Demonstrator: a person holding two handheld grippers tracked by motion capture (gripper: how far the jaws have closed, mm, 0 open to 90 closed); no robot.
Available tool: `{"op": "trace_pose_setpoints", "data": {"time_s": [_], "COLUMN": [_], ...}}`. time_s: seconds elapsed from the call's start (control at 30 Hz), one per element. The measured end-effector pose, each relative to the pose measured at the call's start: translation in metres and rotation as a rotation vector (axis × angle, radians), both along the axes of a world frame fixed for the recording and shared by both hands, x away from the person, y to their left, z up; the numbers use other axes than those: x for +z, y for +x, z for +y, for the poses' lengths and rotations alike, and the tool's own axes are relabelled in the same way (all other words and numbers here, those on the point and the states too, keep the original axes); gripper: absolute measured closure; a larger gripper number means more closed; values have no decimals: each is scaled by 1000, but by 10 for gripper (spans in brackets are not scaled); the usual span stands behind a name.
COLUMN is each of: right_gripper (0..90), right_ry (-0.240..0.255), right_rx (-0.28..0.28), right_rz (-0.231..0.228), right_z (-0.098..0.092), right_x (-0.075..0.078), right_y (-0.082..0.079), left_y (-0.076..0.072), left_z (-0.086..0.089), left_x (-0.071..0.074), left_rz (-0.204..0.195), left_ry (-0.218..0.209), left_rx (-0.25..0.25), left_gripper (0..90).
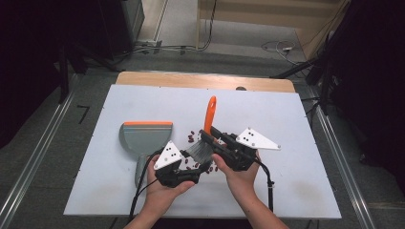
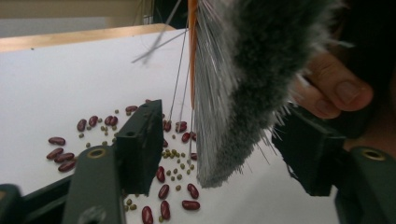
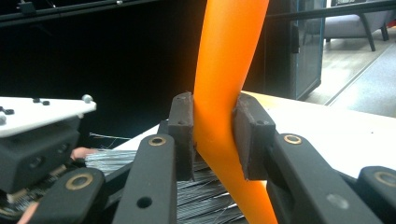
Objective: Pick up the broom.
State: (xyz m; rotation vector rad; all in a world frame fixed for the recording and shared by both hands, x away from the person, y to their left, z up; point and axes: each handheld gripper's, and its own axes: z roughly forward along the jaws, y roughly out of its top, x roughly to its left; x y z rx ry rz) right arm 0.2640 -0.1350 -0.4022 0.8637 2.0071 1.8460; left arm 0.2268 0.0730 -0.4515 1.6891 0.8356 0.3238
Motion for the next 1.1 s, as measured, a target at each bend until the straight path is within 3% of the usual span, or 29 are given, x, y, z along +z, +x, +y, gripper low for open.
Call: {"op": "trace_pose_setpoints", "data": {"time_s": [0.23, 0.37, 0.5, 0.57, 0.7, 0.87, 0.93, 1.1], "right_gripper": [691, 691, 691, 691, 689, 668, 551, 434], "right_ry": [3, 6, 8, 7, 4, -8, 6, 45], "right_rx": [0, -2, -5, -2, 4, 54, 93, 148], "right_rz": [4, 4, 8, -1, -10, 1, 12, 53], "right_z": [5, 5, 5, 5, 5, 3, -1, -15], "right_x": [-1, -2, -2, -2, -1, -1, 0, 3], "right_y": [-3, -3, -3, -5, -5, 1, 6, 18], "left_y": [4, 3, 2, 2, 3, 4, 6, 10], "left_z": [0, -3, -5, -3, 0, 4, 8, 20], "left_x": [-7, -9, -10, -9, -8, -8, -8, -5], "left_rz": [38, 33, 26, 28, 22, 24, 28, 24], "left_ry": [14, 24, 37, 33, 36, 58, 58, 58], "left_rx": [39, 3, 2, 0, -8, -35, -46, -52], "left_gripper": [542, 652, 731, 824, 849, 858, 860, 861]}}
